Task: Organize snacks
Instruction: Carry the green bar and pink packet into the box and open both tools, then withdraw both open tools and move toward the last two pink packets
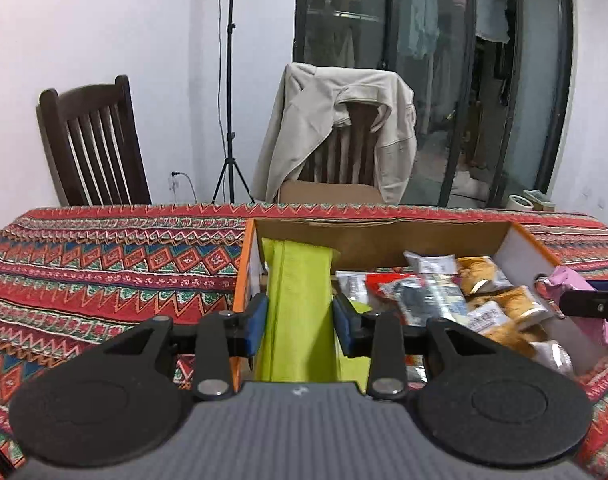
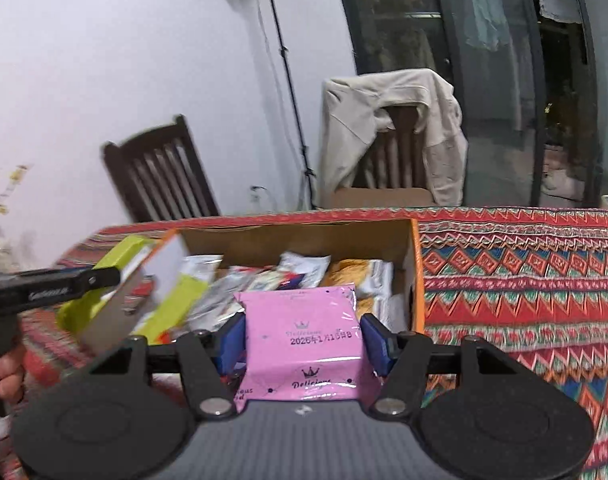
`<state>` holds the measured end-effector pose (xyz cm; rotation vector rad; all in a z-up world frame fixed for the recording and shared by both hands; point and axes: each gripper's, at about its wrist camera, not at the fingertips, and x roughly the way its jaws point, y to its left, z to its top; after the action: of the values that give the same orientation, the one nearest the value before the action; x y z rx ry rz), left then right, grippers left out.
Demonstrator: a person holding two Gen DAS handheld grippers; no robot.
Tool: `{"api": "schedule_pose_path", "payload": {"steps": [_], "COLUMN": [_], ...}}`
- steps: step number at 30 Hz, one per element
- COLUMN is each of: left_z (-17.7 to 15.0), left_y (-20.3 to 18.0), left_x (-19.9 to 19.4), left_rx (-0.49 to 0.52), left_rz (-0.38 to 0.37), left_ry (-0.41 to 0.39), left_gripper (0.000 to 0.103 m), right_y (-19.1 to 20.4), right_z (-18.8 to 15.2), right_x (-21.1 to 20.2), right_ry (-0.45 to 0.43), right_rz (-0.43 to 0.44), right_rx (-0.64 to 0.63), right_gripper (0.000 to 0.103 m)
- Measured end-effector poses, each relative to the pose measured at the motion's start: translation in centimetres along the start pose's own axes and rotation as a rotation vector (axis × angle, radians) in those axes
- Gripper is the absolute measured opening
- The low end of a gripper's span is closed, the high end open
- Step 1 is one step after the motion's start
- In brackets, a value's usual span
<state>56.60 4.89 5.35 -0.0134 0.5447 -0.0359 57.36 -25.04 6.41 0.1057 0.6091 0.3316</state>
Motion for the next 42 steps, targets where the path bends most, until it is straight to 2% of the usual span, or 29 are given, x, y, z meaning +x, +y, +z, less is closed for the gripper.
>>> {"api": "schedule_pose_path", "payload": {"steps": [1,3,4,5,6,12,15,19,25,32,36,42], "left_z": [-0.1,-0.1,-0.2,-0.3,-0.4,0.3,0.5,-0.5,-4.3,-10.1,-13.1,-17.9], "left_y": [0.1,0.4,0.5,0.6,0.7,0.8,0.8,0.8,0.7,-0.7,-1.9,-2.8], "left_x": [0.5,0.9,0.8,0.6,0.5,-1.3,-4.1,-9.7,-18.1,-25.9,-29.1,-33.4], "left_rx": [-0.001,-0.008,-0.007,-0.004,0.002,-0.021,-0.023,0.008,0.012,0.016,-0.006,-0.062], "left_rz": [-0.003,-0.012,-0.027,-0.031,-0.026,-0.045,-0.068,-0.098,-0.101,-0.061,-0.073,-0.086], "left_ry": [0.006,0.01,0.002,-0.002,-0.006,-0.014,-0.04,-0.112,-0.164,-0.199,-0.188,-0.153], "left_gripper": [0.048,0.057,0.061,0.063,0.064,0.065,0.069,0.077,0.098,0.102,0.103,0.103], "right_y": [-0.1,0.0,0.0,0.0,0.0,0.9,1.8,3.0,4.0,6.4,7.5,8.3], "right_z": [0.2,0.2,0.1,0.1,0.0,0.0,-0.1,-0.7,-3.6,-9.0,-12.5,-18.1], "right_x": [0.9,2.3,2.6,2.9,2.8,1.3,-1.0,-5.3,-12.5,-19.7,-23.1,-27.4], "right_ry": [0.009,0.018,0.016,0.012,0.003,-0.037,-0.067,-0.116,-0.16,-0.212,-0.21,-0.202], "right_rz": [-0.015,-0.067,-0.085,-0.095,-0.097,-0.11,-0.111,-0.113,-0.085,-0.111,-0.104,-0.106], "right_rx": [-0.002,-0.015,-0.02,-0.025,-0.03,-0.092,-0.132,-0.186,-0.205,-0.264,-0.272,-0.214], "right_gripper": [0.062,0.063,0.07,0.078,0.079,0.08,0.08,0.084,0.087,0.096,0.096,0.096]}}
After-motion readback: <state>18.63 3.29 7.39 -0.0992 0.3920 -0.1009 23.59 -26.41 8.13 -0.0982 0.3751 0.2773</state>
